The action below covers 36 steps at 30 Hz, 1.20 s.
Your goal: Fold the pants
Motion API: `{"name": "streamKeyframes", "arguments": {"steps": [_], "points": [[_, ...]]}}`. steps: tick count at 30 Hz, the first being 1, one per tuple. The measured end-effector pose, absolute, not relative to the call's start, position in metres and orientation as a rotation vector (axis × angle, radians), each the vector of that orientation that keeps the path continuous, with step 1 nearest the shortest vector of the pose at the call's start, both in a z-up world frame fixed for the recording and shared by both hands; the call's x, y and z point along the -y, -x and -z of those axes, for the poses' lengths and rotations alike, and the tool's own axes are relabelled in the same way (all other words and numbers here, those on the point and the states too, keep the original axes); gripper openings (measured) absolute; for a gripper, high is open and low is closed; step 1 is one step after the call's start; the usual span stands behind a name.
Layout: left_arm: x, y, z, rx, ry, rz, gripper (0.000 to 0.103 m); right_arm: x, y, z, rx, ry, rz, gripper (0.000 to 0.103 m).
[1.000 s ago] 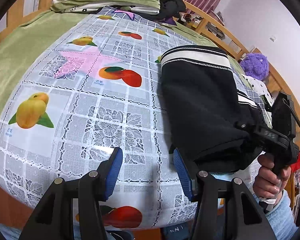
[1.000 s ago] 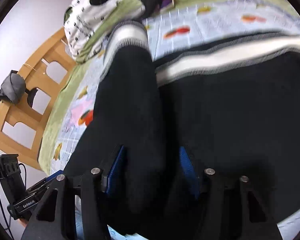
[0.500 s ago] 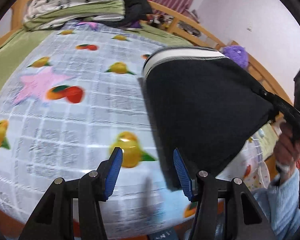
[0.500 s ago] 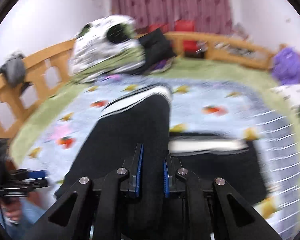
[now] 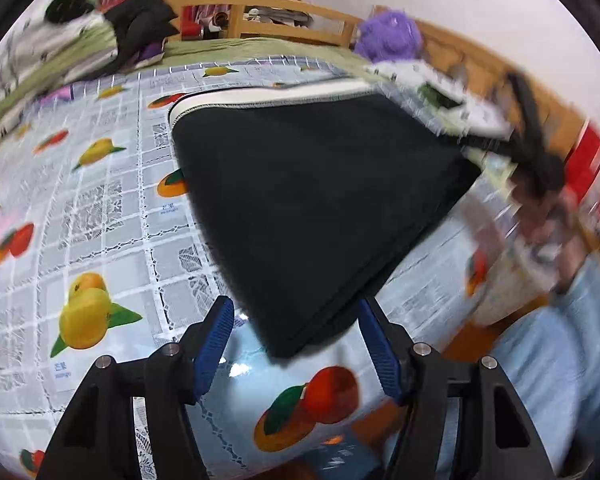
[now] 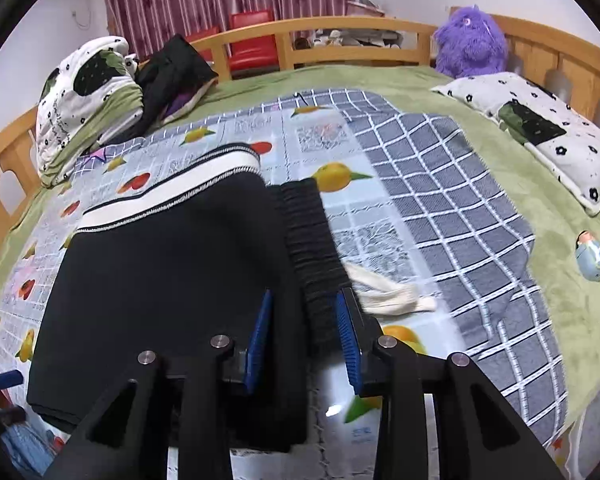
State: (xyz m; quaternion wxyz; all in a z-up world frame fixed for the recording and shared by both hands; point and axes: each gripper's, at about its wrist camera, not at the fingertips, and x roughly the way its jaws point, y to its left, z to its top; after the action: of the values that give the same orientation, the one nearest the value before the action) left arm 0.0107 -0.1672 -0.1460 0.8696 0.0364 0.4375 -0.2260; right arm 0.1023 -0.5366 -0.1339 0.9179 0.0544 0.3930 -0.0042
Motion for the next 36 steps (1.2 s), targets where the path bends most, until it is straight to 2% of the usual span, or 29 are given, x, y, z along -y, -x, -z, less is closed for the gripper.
{"name": "streamKeyframes", "arguments": {"steps": [4,6,7,8,9,10,11,15,20,24,27,29,30,31,32,34,36], "points": [[0.181,-0.02,0.162,-0.946,-0.095,0.395,0.063,0.545,-0.111,0.13,-0.809,-0.156,0.009,0.051],[0.183,-0.027,0.164,-0.927,-0.081,0.354,0.063,0.546,-0.12,0.136,-0.825,-0.177,-0.013,0.065],[0.182,-0.033,0.164,-0.911,-0.058,0.332,0.06,0.546,-0.128,0.144,-0.852,-0.184,-0.021,0.066],[0.18,-0.037,0.165,-0.906,-0.04,0.321,0.046,0.546,-0.136,0.153,-0.891,-0.196,-0.025,0.068],[0.179,-0.043,0.165,-0.911,-0.017,0.322,0.039,0.544,-0.142,0.164,-0.917,-0.218,-0.027,0.07],[0.177,-0.047,0.165,-0.913,-0.002,0.32,0.028,0.544,-0.143,0.168,-0.914,-0.238,-0.037,0.07],[0.174,-0.05,0.162,-0.905,0.004,0.322,0.024,0.544,-0.143,0.169,-0.913,-0.256,-0.044,0.068],[0.151,-0.053,0.147,-0.851,0.014,0.325,0.021,0.535,-0.134,0.162,-0.905,-0.291,-0.054,0.054],[0.073,-0.062,0.135,-0.836,0.127,0.264,0.019,0.49,-0.126,0.16,-0.939,-0.323,-0.145,0.05],[0.01,-0.056,0.133,-0.844,0.139,0.215,0.019,0.43,-0.122,0.16,-0.954,-0.329,-0.243,0.046],[-0.017,-0.052,0.139,-0.877,0.151,0.205,0.021,0.387,-0.113,0.16,-0.935,-0.261,-0.262,0.047],[-0.03,-0.047,0.146,-0.923,0.146,0.215,0.03,0.369,-0.102,0.154,-0.906,-0.192,-0.245,0.047],[-0.034,-0.044,0.149,-0.936,0.141,0.223,0.031,0.364,-0.097,0.147,-0.879,-0.166,-0.225,0.047],[-0.038,-0.038,0.152,-0.936,0.141,0.229,0.038,0.364,-0.094,0.14,-0.851,-0.152,-0.211,0.047],[-0.042,-0.033,0.153,-0.92,0.146,0.223,0.05,0.362,-0.091,0.131,-0.817,-0.134,-0.198,0.047],[-0.052,-0.023,0.154,-0.881,0.168,0.216,0.058,0.357,-0.096,0.113,-0.772,-0.119,-0.201,0.048],[-0.06,-0.018,0.156,-0.867,0.203,0.243,0.058,0.348,-0.116,0.106,-0.779,-0.104,-0.204,0.049]]}}
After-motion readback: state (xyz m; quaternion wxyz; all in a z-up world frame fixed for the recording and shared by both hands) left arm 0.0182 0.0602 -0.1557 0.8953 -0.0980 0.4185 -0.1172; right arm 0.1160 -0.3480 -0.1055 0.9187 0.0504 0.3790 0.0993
